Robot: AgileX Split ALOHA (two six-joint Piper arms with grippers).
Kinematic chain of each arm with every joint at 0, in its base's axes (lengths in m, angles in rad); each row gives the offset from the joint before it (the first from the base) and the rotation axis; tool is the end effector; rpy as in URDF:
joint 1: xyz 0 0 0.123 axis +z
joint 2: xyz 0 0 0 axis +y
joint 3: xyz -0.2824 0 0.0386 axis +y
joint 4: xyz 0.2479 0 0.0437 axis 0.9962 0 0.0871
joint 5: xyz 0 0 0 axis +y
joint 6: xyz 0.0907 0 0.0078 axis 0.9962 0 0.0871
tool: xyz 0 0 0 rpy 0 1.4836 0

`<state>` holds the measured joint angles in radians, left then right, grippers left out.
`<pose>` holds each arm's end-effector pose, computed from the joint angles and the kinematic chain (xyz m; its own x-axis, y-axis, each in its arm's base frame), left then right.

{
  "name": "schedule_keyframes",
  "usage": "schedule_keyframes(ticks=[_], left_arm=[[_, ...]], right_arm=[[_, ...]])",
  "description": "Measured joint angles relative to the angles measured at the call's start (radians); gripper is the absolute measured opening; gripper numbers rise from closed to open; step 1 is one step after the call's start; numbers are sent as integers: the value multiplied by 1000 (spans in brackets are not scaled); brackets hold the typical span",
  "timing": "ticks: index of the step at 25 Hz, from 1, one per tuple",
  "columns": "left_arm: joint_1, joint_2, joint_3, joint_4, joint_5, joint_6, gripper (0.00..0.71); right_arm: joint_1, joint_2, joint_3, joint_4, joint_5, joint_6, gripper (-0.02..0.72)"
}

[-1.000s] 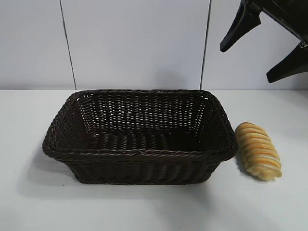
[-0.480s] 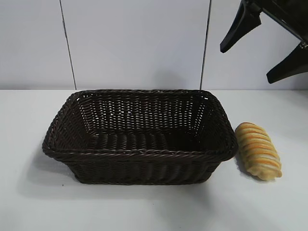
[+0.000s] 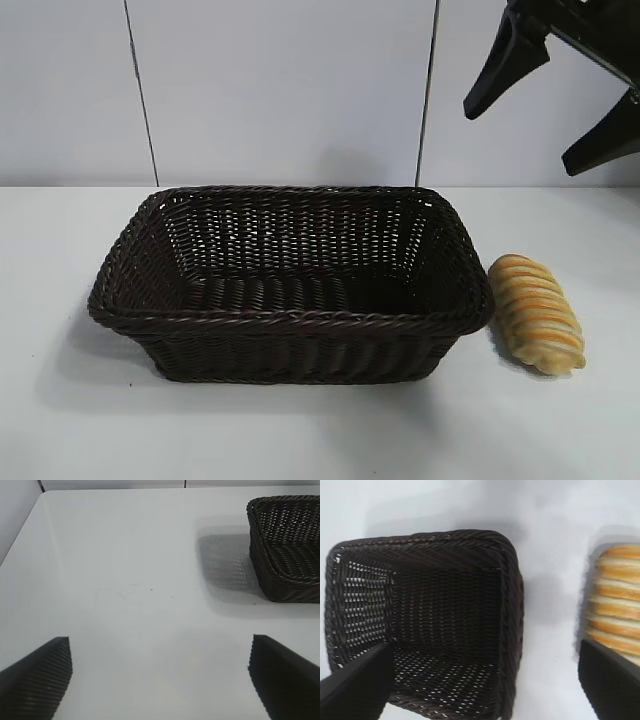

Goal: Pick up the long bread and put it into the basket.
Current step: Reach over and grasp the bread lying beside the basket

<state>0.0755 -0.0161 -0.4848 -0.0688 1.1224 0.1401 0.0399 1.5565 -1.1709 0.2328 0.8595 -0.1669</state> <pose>-0.0079 -0.0063 0.2681 -0.5063 0.0718 -0.8593 0.0338 0.9974 0.0634 0.3168 0.0286 0.2715 -0.9082 -0.0494 -0.4157 -0.1236 0.9804 0.1536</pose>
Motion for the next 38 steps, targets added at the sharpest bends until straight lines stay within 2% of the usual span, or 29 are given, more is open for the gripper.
schedule_keyframes(ticks=[2,4,7,10,19,28,34,38], left_arm=[[0,0,0,0,0,0,693],[0,0,0,0,0,0,693],[0,0,0,0,0,0,692],[0,0,0,0,0,0,693],[0,0,0,0,0,0,693],[0,0,0,0,1,0,693],[0,0,0,0,1,0,693],[0,0,0,0,1,0,693]], right_arm=[[0,0,0,-97,3,38,694],[0,0,0,-160,-1,72,694],[0,16,0,-198,-19,96,694],[0,72,5,-197,-33,105,694],[0,242,16,-117,-156,113,694],[0,314,16,-108,-226,113,694],[0,358,16,-104,-243,113,692],[0,364,16,-101,-258,113,634]])
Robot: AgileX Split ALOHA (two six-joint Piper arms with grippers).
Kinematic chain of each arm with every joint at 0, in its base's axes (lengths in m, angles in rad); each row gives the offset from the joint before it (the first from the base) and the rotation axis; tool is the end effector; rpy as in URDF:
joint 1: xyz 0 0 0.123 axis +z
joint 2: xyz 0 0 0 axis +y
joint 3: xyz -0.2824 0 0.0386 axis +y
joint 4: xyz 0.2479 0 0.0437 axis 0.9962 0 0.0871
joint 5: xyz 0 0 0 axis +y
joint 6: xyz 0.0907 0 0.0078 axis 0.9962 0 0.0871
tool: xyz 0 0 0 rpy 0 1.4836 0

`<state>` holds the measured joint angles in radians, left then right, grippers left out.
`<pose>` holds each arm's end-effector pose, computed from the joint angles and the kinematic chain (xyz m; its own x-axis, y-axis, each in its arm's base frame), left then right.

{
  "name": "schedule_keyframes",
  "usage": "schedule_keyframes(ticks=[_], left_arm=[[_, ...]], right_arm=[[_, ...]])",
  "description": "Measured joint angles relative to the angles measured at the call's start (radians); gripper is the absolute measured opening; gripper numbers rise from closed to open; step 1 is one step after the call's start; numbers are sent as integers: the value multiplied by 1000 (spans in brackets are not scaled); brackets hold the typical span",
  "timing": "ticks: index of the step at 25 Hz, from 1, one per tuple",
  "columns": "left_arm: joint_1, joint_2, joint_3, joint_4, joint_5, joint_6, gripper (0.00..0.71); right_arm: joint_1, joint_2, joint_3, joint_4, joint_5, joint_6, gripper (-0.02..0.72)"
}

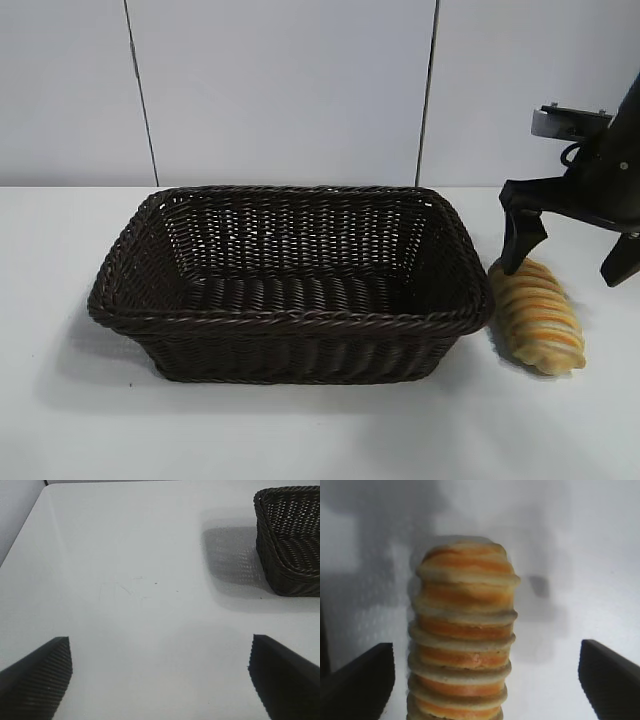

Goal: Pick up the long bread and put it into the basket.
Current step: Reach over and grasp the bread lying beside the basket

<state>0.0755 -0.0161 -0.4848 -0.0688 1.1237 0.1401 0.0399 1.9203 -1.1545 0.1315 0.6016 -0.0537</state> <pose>-0.0080 -0.0063 0.2680 -0.5075 0.0718 -0.8587 0.0340 0.9974 0.0633 0.3676 0.0215 0.1479 -0.9581 0.0165 -0.2861 -0.0087 0.9962 0.0868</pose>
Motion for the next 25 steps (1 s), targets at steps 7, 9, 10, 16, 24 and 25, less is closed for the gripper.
schedule_keyframes(ticks=[7,9,10,16,24,25], left_arm=[[0,0,0,0,1,0,693],[0,0,0,0,1,0,693],[0,0,0,0,1,0,693],[0,0,0,0,1,0,693],[0,0,0,0,1,0,693],[0,0,0,0,1,0,693]], right_arm=[[0,32,0,8,-26,16,521],[0,40,0,13,-28,24,486],[0,41,0,16,-28,29,445],[7,41,-1,21,-28,60,147],[7,32,-10,9,14,61,63],[7,24,-15,2,39,61,62]])
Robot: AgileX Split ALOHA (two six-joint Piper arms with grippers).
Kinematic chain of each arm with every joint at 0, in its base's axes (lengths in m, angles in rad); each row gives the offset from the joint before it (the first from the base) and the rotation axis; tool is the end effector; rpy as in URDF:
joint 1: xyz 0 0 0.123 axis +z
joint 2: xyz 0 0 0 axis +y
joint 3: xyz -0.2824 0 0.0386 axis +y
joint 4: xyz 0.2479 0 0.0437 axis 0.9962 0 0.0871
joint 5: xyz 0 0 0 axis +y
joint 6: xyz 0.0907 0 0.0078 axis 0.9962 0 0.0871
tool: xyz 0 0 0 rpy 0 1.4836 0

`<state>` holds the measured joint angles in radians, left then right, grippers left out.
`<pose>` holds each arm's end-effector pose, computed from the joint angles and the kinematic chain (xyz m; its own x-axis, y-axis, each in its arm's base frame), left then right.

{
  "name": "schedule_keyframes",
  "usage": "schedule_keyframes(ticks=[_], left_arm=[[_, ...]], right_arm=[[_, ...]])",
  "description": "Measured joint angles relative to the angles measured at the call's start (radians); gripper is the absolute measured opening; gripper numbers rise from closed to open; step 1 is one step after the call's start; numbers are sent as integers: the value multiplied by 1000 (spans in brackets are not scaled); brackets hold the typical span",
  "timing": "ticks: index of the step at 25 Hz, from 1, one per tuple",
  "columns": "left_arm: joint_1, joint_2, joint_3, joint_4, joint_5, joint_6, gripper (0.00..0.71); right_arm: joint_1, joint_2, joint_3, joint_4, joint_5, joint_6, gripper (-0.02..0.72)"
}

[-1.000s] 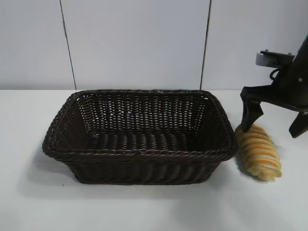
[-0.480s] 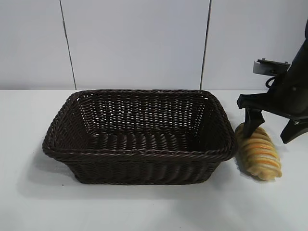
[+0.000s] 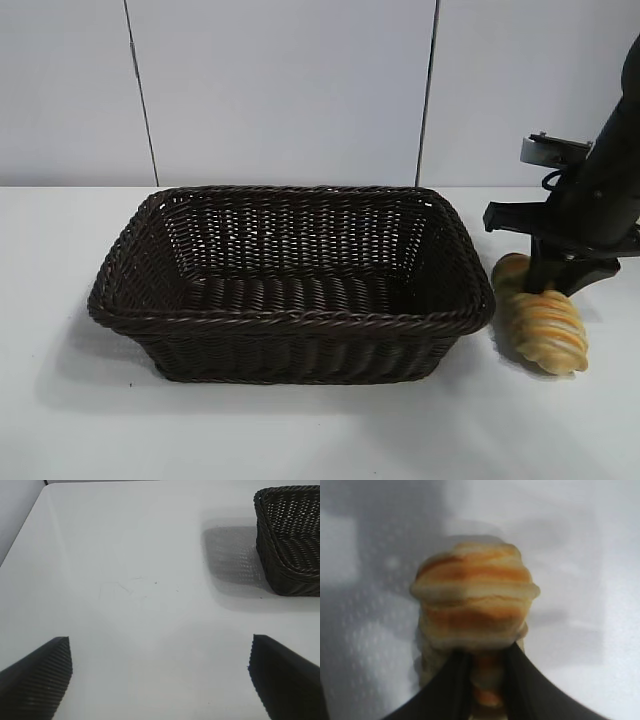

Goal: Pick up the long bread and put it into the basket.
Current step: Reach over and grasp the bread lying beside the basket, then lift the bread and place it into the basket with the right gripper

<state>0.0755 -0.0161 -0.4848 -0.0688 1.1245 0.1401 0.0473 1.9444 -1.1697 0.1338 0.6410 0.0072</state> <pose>-0.0080 -0.0063 0.2680 -0.5081 0.0718 -0.8583 0.0341 0.9974 0.0633 0.3680 0.0247 0.1416 -0.9699 0.0683 -0.2336 0.0447 0.9935 0.1048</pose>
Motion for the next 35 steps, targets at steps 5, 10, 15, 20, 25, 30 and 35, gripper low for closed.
schedule_keyframes(ticks=[5,10,15,20,25,30,35], left_arm=[[0,0,0,0,0,0,693],[0,0,0,0,0,0,693],[0,0,0,0,0,0,693],[0,0,0,0,0,0,693],[0,0,0,0,0,1,693],[0,0,0,0,0,1,693],[0,0,0,0,0,1,693]], right_arm=[[0,-83,-74,-17,98,0,62],[0,-165,-204,-22,225,0,62],[0,-178,-319,-15,320,1,62],[77,-178,-345,-12,329,0,60],[238,-175,-345,-9,287,24,49],[374,-146,-345,-9,246,28,46],[435,-110,-345,-53,218,-77,43]])
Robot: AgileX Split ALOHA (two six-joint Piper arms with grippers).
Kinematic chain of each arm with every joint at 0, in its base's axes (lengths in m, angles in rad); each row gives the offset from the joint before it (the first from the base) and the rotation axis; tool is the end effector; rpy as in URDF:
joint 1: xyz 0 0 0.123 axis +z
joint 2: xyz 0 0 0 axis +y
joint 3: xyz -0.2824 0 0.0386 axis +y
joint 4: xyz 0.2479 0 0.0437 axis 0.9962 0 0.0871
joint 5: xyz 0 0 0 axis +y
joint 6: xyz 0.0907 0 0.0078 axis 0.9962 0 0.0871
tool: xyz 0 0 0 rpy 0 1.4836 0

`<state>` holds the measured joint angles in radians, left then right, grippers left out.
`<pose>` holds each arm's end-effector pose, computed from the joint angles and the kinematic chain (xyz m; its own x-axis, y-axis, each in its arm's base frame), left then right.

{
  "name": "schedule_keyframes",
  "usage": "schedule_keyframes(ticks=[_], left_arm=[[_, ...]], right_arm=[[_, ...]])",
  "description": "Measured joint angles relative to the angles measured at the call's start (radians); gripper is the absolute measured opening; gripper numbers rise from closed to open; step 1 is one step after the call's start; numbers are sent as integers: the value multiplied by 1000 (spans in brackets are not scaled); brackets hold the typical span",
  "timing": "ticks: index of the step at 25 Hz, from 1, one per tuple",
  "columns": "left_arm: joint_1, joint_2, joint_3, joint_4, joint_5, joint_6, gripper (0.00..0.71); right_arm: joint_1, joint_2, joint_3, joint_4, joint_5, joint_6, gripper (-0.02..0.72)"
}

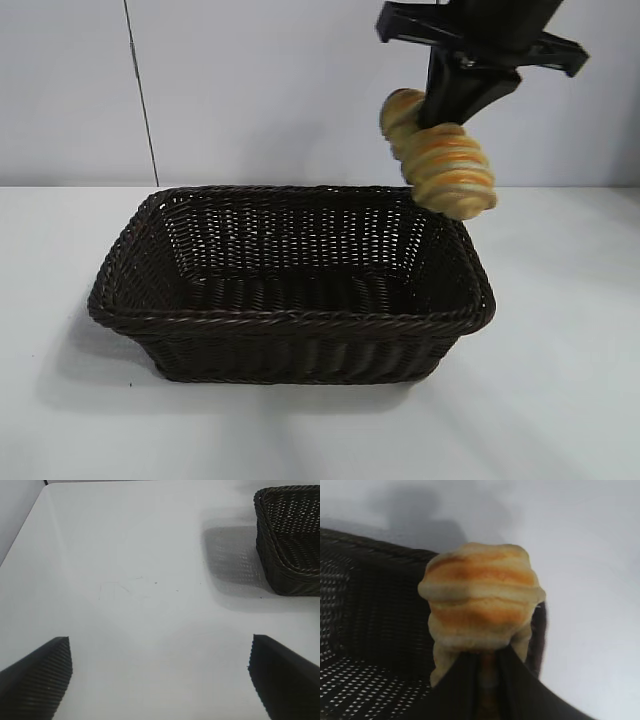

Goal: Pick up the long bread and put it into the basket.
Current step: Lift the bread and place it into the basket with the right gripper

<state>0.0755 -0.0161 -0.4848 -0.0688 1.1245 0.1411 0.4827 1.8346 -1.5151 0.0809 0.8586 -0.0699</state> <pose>-0.0080 -0.0063 0.2680 -0.5081 0.0728 -0.8582 0.0346 0.9973 0.0641 0.3534 0.1915 0.2686 -0.7766 -0.4261 -0.4640 -0.5016 0.8638 0.0463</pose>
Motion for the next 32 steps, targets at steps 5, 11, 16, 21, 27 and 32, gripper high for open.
schedule_keyframes(ticks=[5,11,16,21,27,32], left_arm=[[0,0,0,0,0,0,693],[0,0,0,0,0,0,693],[0,0,0,0,0,0,693],[0,0,0,0,0,0,693],[0,0,0,0,0,0,693],[0,0,0,0,0,0,693]], right_arm=[[50,5,0,-22,-69,-459,43],[59,6,0,61,-128,-810,43],[60,41,0,99,-149,-887,43],[60,137,0,115,-152,-896,43],[60,227,0,118,-159,-896,43],[60,235,-1,124,-188,-896,46]])
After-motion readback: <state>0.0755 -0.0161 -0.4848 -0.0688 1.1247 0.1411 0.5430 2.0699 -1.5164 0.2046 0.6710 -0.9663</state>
